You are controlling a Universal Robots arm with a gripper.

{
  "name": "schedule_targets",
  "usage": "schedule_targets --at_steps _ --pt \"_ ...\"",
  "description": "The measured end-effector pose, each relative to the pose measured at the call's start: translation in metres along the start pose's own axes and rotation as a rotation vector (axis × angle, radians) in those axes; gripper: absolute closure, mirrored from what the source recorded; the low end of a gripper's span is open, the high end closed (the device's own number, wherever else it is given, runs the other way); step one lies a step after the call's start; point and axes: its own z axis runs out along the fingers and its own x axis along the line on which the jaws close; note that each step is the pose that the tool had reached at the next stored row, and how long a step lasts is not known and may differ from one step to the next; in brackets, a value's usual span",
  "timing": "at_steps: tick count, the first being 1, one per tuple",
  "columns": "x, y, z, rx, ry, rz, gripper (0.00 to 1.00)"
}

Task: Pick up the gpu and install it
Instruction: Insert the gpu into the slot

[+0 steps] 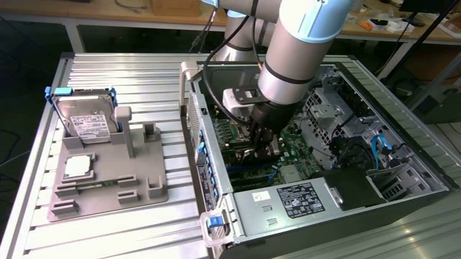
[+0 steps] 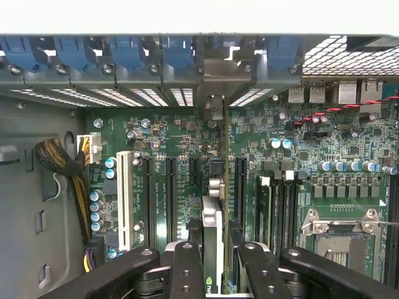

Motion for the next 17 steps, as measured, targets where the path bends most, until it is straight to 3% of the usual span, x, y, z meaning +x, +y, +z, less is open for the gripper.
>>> schedule_targets --at_steps 8,14,17 --pt "0.0000 0.0000 0.0006 0.0000 -0.0006 0.000 0.73" --pt "-0.0002 0.0003 0.0020 -0.0001 -0.0071 0.000 0.73" --pt "-0.0009 0.0002 0.0033 0.0004 -0.0132 0.000 0.73"
